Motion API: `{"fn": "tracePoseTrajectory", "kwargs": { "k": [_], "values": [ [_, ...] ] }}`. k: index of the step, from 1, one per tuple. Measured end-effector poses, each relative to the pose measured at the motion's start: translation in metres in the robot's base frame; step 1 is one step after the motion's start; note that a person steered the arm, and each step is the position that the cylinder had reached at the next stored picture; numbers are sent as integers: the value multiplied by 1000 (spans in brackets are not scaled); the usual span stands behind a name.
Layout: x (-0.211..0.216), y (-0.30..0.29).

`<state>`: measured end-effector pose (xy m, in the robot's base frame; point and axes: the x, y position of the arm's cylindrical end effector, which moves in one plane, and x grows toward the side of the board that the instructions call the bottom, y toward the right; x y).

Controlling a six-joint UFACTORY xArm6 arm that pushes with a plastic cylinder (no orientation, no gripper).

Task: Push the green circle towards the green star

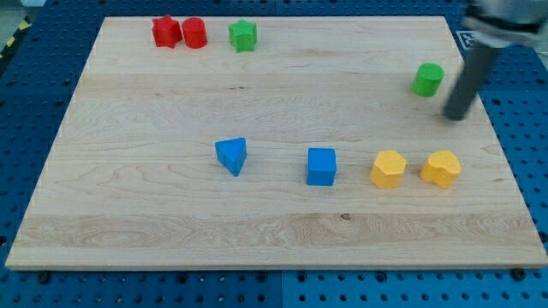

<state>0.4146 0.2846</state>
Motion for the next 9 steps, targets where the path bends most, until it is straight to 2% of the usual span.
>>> {"fn": "tracePoseTrajectory", "kwargs": {
  "k": [1,2,5,6,7,9],
  "values": [
    [-1,34],
    [-6,15],
    [-53,-98],
    [-61,-117],
    [-29,-108],
    [-39,-99]
  ]
}}
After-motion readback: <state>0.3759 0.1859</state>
